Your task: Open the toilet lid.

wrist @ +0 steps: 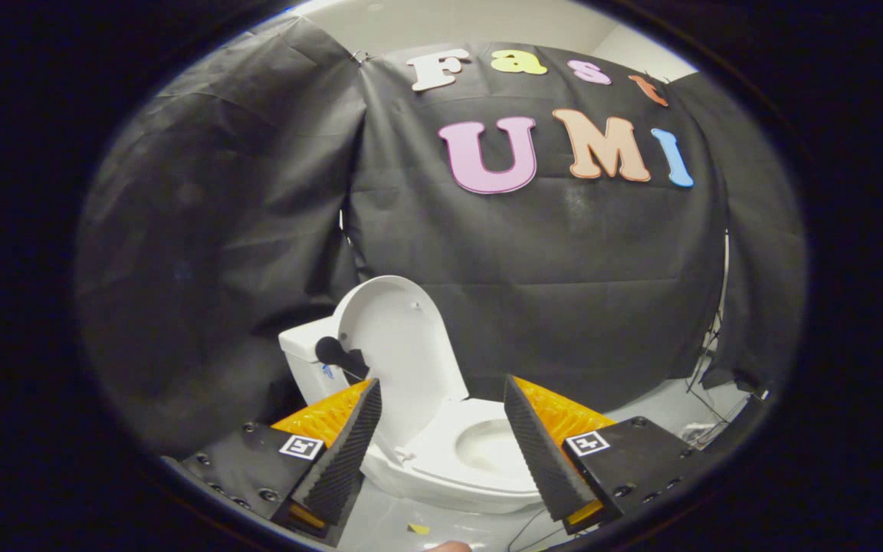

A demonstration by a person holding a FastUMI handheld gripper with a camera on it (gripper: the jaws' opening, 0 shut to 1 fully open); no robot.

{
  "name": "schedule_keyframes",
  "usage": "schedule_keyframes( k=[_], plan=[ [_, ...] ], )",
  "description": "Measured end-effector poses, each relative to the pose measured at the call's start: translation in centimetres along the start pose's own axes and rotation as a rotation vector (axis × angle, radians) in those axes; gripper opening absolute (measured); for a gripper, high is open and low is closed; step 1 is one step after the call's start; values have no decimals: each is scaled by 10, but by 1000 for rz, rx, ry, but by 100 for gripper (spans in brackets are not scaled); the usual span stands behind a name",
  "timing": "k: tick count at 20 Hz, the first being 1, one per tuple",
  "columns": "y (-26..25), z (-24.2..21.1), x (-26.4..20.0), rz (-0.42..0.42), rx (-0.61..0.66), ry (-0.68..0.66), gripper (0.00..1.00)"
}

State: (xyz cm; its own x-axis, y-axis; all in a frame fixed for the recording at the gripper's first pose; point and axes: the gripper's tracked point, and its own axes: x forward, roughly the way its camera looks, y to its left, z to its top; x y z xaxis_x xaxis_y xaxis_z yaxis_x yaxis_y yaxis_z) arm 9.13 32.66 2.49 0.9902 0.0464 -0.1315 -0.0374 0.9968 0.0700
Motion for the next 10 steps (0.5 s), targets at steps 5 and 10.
schedule_keyframes(
  k=[5, 10],
  plan=[
    [-28, -5, -10, -29, -38, -19, 99],
    [-34, -40, -13, -48, 13, 9, 99]
  ],
)
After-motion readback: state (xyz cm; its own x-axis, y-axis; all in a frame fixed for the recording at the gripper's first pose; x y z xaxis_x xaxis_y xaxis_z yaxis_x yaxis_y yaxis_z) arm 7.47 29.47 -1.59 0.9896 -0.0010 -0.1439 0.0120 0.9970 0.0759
